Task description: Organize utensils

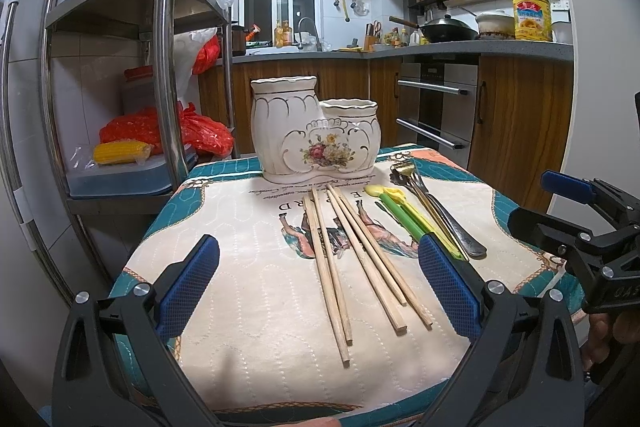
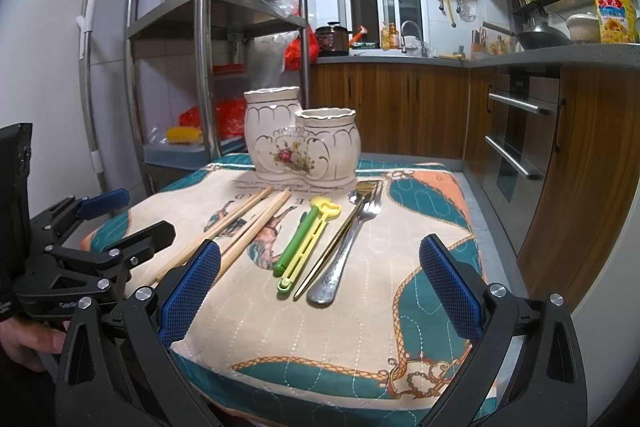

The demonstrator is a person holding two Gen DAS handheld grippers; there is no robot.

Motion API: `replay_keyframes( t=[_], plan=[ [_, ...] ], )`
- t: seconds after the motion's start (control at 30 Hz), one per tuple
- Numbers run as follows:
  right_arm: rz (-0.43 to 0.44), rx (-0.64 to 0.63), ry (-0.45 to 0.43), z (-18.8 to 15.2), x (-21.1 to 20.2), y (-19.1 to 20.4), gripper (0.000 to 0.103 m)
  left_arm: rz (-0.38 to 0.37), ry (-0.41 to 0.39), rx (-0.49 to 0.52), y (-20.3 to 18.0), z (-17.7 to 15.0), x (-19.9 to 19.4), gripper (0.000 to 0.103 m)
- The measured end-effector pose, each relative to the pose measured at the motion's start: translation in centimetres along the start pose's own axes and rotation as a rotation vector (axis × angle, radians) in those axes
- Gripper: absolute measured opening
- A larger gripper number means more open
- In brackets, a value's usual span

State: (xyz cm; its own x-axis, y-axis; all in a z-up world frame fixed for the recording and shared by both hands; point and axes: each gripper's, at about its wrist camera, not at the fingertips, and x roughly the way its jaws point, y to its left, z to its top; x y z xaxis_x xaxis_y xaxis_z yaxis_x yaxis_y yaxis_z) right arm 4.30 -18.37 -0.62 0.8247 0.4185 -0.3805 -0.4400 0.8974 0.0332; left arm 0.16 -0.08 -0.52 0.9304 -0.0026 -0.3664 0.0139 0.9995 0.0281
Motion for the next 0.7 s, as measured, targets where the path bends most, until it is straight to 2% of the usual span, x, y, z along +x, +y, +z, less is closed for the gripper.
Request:
replay_keyframes(
  t=[0.2,0.33,0.7],
  plan=[
    [0.001,-0.002,0.005,-0.1,0.4,0.1,0.099,0.018,0.017,-0.004,0.5,0.0,0.6,0.098],
    [0.007,0.004,0.013,0.0,0.6,0.1,0.099,0.022,0.079,-0.032,1.3,0.1,1.5,0.098],
    [0.039,0.036,0.044,0.6,1.5,0.1,0.099,-0.016,0.113,-0.090,3.5,0.8,2.9,0.098]
  ],
)
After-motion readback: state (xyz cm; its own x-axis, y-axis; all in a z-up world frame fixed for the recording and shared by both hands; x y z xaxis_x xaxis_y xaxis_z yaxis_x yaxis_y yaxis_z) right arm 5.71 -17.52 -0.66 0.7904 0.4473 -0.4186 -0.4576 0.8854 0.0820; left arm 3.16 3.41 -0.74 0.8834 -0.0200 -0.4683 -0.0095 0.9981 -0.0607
